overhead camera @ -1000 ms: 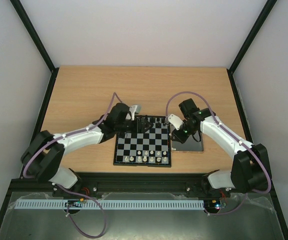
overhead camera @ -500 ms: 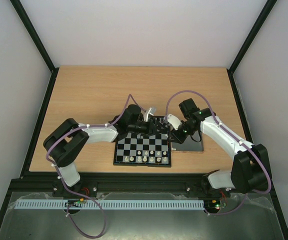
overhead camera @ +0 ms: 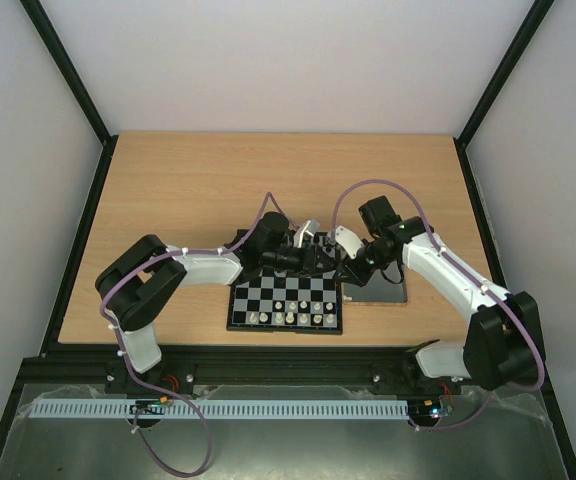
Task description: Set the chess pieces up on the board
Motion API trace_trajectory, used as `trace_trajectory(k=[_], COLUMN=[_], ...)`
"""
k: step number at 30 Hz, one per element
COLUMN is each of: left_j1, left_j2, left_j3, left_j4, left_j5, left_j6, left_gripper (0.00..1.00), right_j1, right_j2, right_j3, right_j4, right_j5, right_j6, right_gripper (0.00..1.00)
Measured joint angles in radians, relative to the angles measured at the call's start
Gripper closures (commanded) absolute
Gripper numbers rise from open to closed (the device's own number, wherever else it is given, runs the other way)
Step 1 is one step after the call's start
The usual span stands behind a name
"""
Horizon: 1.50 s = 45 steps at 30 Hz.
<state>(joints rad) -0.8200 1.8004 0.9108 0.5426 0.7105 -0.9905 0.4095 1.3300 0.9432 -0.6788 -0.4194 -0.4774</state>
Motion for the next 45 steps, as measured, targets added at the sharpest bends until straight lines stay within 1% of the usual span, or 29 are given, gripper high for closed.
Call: trace_trajectory(k=[6,8,10,12,13,15,18,22,24,27,28,31,33,36,40,45], left_j1=[0.0,0.0,0.0,-0.001,-0.001,-0.002,-0.002,-0.009,-0.015,-0.032,-0.039,-0.07,-0.096,-0.14,-0.203,-0.25], left_j2=[0.003,0.006,0.006,0.004,0.0,-0.021,-0.105,-0.279,-0.383,-0.504,-0.533,-0.608,-0.639,-0.663,-0.675,-0.675], left_j3=[0.005,0.005,0.005,0.006,0.006,0.008,0.009,0.007,0.0,-0.023,-0.032,-0.071,-0.093,-0.121,-0.17,-0.233], left_j4=[-0.003,-0.002,-0.003,-0.011,-0.025,-0.077,-0.207,-0.384,-0.47,-0.587,-0.626,-0.766,-0.853,-0.953,-1.044,-1.083], left_j5=[0.004,0.005,0.005,-0.001,-0.01,-0.042,-0.141,-0.329,-0.442,-0.616,-0.667,-0.842,-0.933,-1.033,-1.104,-1.115], left_j6=[-0.001,0.0,0.005,0.021,0.035,0.076,0.173,0.299,0.354,0.403,0.408,0.399,0.376,0.328,0.253,0.18], left_gripper=[0.86,0.88,0.9,0.91,0.91,0.9,0.91,0.9,0.9,0.88,0.88,0.88,0.88,0.88,0.87,0.86], right_j1=[0.0,0.0,0.0,0.0,0.0,0.0,0.0,0.0,0.0,0.0,0.0,0.0,0.0,0.0,0.0,0.0], right_j2=[-0.007,-0.007,-0.008,-0.01,-0.014,-0.032,-0.073,-0.122,-0.138,-0.153,-0.156,-0.16,-0.157,-0.144,-0.121,-0.116], right_j3=[0.0,0.0,-0.002,-0.005,-0.007,-0.023,-0.067,-0.129,-0.147,-0.167,-0.173,-0.194,-0.2,-0.2,-0.2,-0.2], right_j4=[0.003,0.003,0.004,0.005,0.005,0.016,0.037,0.101,0.133,0.193,0.211,0.26,0.28,0.304,0.318,0.319], right_j5=[-0.006,-0.006,-0.007,-0.01,-0.015,-0.028,-0.039,-0.028,-0.006,0.058,0.079,0.15,0.19,0.227,0.247,0.249], right_j6=[0.007,0.008,0.01,0.011,0.017,0.019,0.045,0.102,0.132,0.169,0.177,0.201,0.214,0.222,0.225,0.225], right_gripper=[0.85,0.8,0.68,0.52,0.46,0.42,0.39,0.36,0.33,0.26,0.26,0.25,0.25,0.24,0.24,0.22])
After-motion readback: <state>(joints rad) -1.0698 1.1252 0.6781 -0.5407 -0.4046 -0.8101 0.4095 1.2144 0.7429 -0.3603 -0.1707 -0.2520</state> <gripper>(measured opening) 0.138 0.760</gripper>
